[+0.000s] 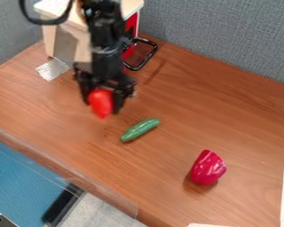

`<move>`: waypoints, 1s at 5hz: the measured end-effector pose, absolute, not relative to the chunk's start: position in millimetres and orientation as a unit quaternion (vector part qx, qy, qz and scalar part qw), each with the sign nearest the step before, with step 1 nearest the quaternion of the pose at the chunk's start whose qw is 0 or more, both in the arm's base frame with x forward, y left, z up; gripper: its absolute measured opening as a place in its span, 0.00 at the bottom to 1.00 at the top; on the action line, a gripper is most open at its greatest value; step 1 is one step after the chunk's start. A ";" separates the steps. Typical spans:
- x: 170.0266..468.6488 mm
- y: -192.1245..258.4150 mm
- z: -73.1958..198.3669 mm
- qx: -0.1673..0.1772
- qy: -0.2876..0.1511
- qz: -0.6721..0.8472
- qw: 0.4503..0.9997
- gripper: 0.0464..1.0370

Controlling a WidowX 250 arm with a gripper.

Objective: Move the red strawberry to the middle of the table

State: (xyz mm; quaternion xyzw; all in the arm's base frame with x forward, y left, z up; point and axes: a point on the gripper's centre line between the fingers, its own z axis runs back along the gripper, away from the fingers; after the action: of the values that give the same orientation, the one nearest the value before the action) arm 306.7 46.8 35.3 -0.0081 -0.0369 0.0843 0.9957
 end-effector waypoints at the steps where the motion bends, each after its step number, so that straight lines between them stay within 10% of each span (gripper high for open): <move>1: 335.0 9.3 58.8 -0.019 -0.061 0.062 0.996 0.75; 5: 436.4 -76.9 1.3 -0.006 -0.025 0.019 0.999 0.75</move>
State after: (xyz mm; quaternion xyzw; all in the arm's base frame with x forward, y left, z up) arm 436.4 -76.9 1.3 -0.0063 -0.0253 0.0191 0.9995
